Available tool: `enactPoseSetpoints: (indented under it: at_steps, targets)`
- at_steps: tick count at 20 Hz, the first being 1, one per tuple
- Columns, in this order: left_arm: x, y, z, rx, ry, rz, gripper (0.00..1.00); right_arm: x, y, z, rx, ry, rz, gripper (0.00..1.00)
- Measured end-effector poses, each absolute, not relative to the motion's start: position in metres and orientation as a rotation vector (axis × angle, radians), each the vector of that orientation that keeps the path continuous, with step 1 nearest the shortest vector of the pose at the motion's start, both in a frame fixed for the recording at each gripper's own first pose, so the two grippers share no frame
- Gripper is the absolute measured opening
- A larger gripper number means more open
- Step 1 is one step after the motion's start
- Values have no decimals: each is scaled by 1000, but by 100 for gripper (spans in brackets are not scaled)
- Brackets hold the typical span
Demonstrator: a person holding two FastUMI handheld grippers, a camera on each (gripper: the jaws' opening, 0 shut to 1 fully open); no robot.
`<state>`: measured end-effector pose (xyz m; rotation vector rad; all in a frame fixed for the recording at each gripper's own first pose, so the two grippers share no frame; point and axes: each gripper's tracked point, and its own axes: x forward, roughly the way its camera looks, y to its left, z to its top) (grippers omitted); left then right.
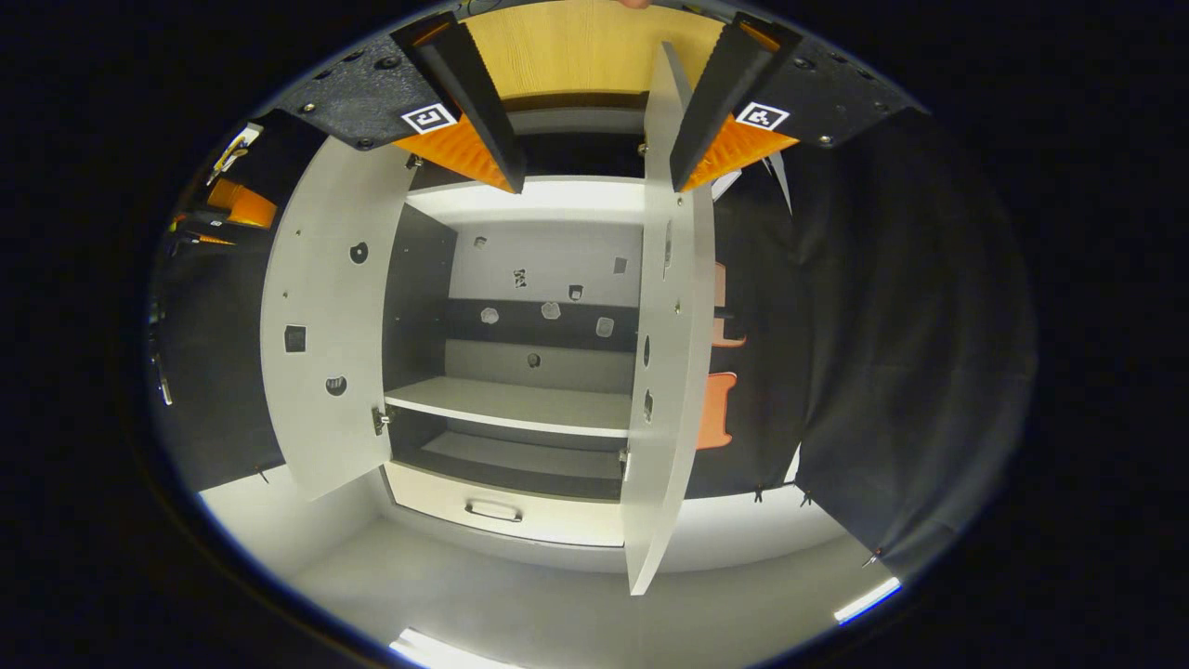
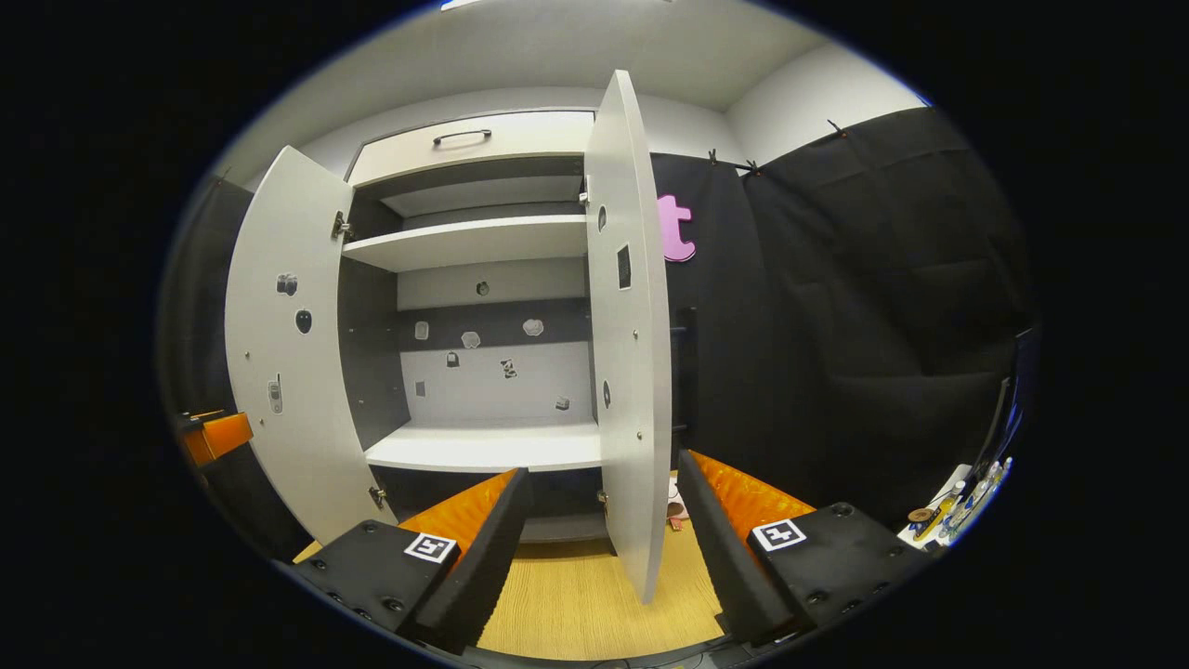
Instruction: Open the right door of the double-door shoe cabinet with the right hand, and open the left door with the left hand.
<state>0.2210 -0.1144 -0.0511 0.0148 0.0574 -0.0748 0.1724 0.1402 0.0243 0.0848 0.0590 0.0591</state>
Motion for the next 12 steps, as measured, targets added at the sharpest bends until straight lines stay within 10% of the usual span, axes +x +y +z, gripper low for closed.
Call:
enactPoseSetpoints:
  at_steps: [12]
  targets:
    - [216, -105, -48, 4, 37, -21, 92, 170, 144, 21, 87, 64, 67, 92]
